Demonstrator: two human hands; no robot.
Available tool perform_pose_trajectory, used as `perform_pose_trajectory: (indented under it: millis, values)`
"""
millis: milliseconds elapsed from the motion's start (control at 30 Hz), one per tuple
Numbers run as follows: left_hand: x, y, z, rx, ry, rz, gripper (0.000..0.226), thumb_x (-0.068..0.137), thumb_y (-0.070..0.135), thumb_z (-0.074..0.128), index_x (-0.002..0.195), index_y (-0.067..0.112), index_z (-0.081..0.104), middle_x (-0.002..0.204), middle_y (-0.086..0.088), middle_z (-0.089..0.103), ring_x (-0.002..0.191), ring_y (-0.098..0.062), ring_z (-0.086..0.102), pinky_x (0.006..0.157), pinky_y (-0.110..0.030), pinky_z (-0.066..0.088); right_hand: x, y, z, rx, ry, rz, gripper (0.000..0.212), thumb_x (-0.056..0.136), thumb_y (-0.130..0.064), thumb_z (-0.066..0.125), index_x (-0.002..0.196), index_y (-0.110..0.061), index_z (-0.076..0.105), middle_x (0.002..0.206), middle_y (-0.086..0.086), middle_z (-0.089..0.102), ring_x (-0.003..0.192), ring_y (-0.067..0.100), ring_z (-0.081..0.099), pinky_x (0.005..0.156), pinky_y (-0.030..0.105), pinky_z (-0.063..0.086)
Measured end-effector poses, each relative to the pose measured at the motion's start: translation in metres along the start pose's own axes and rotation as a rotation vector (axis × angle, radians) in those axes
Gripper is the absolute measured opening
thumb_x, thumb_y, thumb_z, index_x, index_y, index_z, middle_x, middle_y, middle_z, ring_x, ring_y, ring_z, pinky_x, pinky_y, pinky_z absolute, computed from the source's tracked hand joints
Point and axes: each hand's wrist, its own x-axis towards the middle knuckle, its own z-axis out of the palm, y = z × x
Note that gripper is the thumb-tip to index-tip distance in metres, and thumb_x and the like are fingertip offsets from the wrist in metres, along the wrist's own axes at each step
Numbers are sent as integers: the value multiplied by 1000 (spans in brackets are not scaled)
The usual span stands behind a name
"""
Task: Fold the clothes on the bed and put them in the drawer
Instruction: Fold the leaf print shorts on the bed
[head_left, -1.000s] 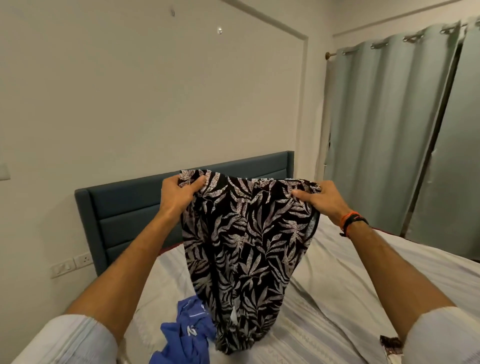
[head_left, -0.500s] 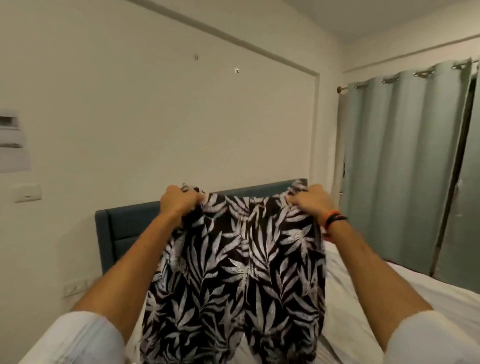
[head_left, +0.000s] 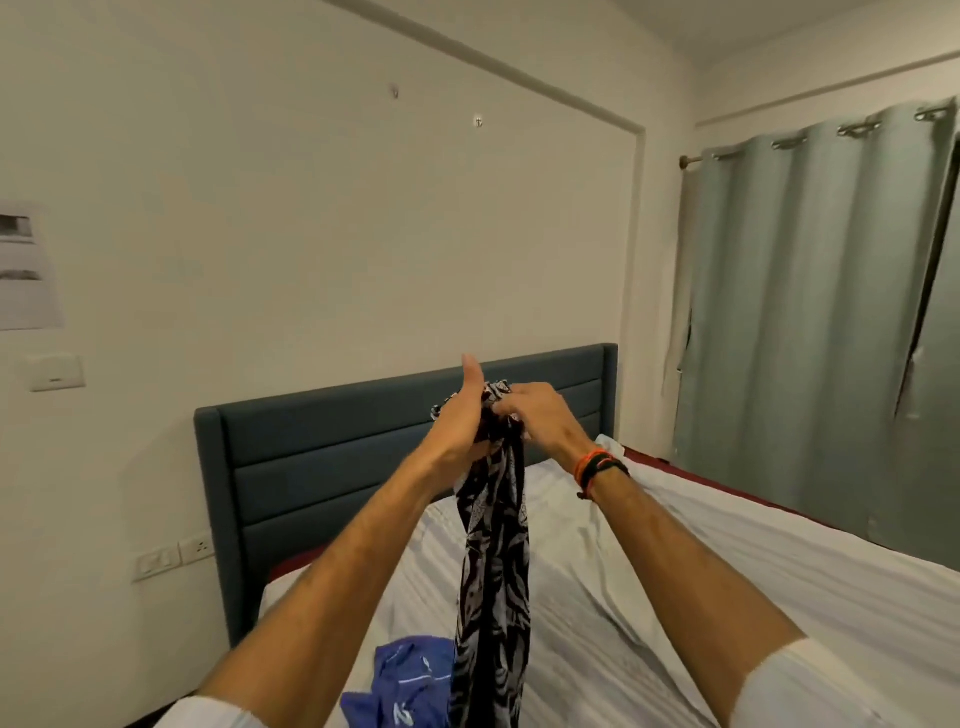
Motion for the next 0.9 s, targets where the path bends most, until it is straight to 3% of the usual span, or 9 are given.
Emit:
perform_pose_trajectory:
  millis: [200, 267, 367, 467, 567, 633, 733, 800, 900]
  values:
    - [3, -5, -7, -197, -202, -125, 101, 86, 80, 12, 119, 1, 64, 118, -16, 70, 114, -24, 65, 97, -35, 52, 1, 7, 13, -306, 41, -127, 11, 72, -17, 64, 64, -15, 57, 64, 0, 65, 64, 21, 63, 54, 27, 44]
    - [5, -10, -16, -127, -105, -92, 81, 93, 71, 31, 113, 1, 66, 103, -18, 69, 97, -25, 67, 97, -37, 54, 3, 7, 14, -336, 96, -140, 14, 76, -15, 61, 63, -14, 57, 64, 3, 66, 65, 25, 63, 54, 30, 45]
    - [11, -27, -34, 46, 244, -27, 23, 88, 25, 74, 101, 7, 70, 93, -6, 70, 80, -16, 65, 83, -35, 59, 9, 9, 7, -233, 115, -95, 14, 80, -19, 66, 72, -7, 64, 72, 6, 71, 75, 26, 68, 69, 39, 56]
    - [17, -41, -57, 309, 541, 5, 30, 72, 20, 87, 93, 17, 65, 95, 3, 68, 91, -15, 64, 84, -33, 54, 13, 7, -3, -3, 70, -60, 10, 82, -16, 70, 82, -6, 71, 84, 6, 76, 83, 25, 73, 84, 47, 58]
    - [22, -41, -72, 176, 282, -18, 59, 68, 23, 91, 116, 10, 60, 107, -2, 70, 87, -5, 68, 71, -20, 54, 7, -7, -12, 160, 55, -113, 8, 87, -3, 68, 90, -7, 74, 90, 4, 76, 82, 15, 71, 88, 39, 58]
    - [19, -31, -75, 160, 127, 2, 35, 81, 13, 80, 112, 10, 65, 95, -3, 74, 66, -1, 67, 51, -14, 47, 3, -15, -23, 208, 26, -129, 14, 90, -1, 66, 90, -13, 73, 90, 1, 74, 81, 12, 69, 85, 33, 58]
    - [18, -14, -77, 263, 60, 93, 6, 87, 11, 73, 93, 12, 71, 65, 8, 71, 48, 1, 53, 42, -12, 34, -1, -17, -45, 147, -1, -107, 11, 92, -3, 65, 89, -12, 71, 87, 1, 73, 83, 15, 67, 87, 35, 55]
    - [24, -3, -83, 336, 69, 149, 6, 85, 12, 75, 84, 7, 72, 62, 6, 70, 48, 4, 56, 45, -10, 42, -1, -15, -61, 44, -1, -62, 9, 92, -9, 66, 93, 0, 70, 87, 6, 72, 82, 16, 66, 88, 38, 53]
    - [36, 17, -81, 417, 89, 202, 23, 76, 23, 84, 79, 3, 73, 79, -12, 75, 73, -12, 68, 76, -34, 60, 1, -16, -79, -114, 24, 3, 35, 92, -22, 69, 99, 12, 64, 93, 27, 69, 78, 23, 61, 82, 42, 51]
